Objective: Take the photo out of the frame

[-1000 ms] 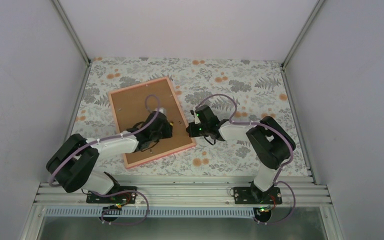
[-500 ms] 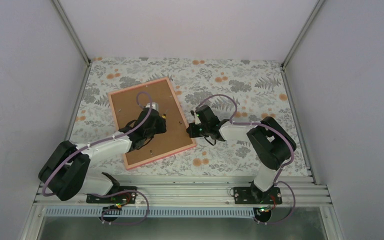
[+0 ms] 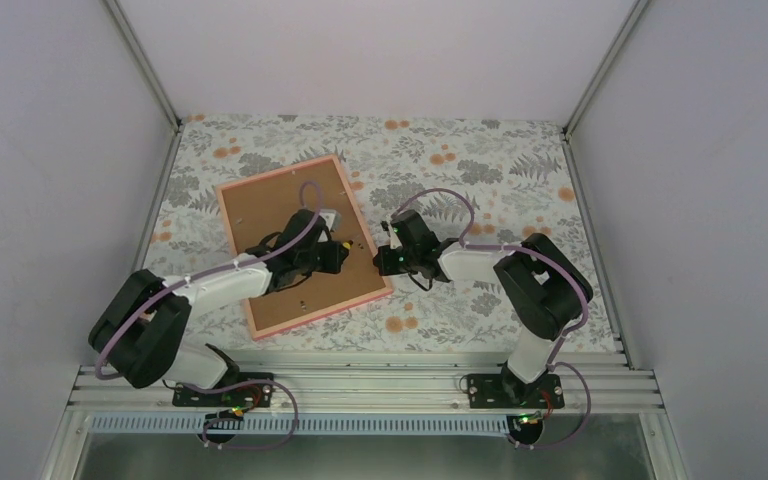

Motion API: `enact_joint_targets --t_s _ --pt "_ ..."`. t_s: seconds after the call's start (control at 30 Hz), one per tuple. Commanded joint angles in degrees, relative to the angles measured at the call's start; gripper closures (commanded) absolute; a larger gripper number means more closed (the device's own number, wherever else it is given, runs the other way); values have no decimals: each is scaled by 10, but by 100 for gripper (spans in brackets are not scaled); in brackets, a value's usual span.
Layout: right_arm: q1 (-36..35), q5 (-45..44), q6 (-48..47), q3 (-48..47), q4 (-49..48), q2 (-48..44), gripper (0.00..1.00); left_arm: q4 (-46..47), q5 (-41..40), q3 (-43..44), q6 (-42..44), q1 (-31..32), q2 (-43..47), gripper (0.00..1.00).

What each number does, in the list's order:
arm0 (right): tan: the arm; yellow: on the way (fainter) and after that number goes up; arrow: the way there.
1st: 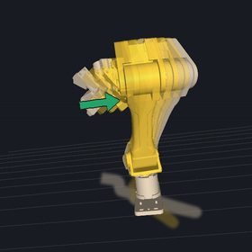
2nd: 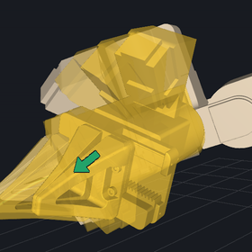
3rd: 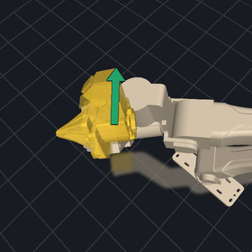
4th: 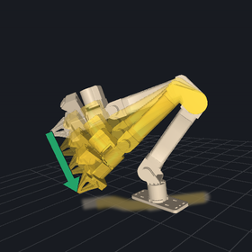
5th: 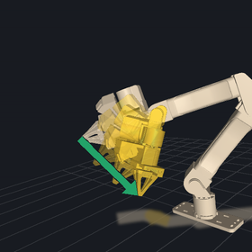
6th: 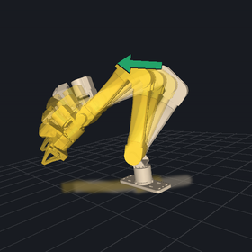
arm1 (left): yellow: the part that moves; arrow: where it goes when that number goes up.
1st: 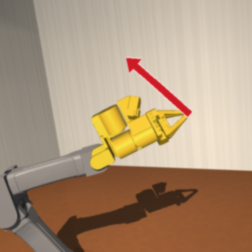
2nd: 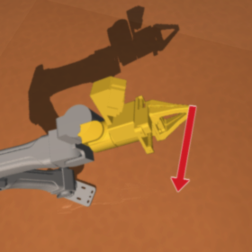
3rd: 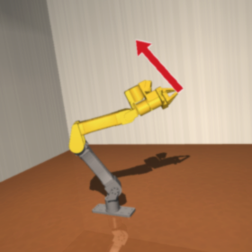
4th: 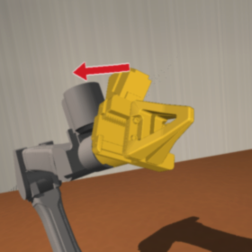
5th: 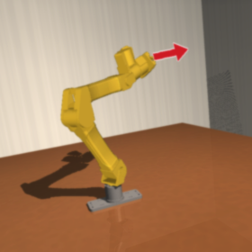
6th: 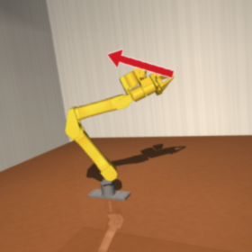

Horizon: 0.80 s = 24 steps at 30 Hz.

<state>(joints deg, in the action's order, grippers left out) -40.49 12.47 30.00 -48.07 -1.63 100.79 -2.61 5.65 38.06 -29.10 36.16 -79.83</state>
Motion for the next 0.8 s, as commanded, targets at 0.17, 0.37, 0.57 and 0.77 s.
enact_joint_targets --t_s 0.17,0.37,0.57,0.77 --pt "-10 30 -5 5 59 6 96 -36 21 46 41 1 -45 98" --pt "-10 30 -6 4 58 8 96 -51 12 45 42 1 -43 98" --pt "-10 31 -6 4 58 9 96 -66 10 46 47 1 -46 98" --pt "-9 32 -6 4 57 11 96 -80 13 51 56 1 -43 98"
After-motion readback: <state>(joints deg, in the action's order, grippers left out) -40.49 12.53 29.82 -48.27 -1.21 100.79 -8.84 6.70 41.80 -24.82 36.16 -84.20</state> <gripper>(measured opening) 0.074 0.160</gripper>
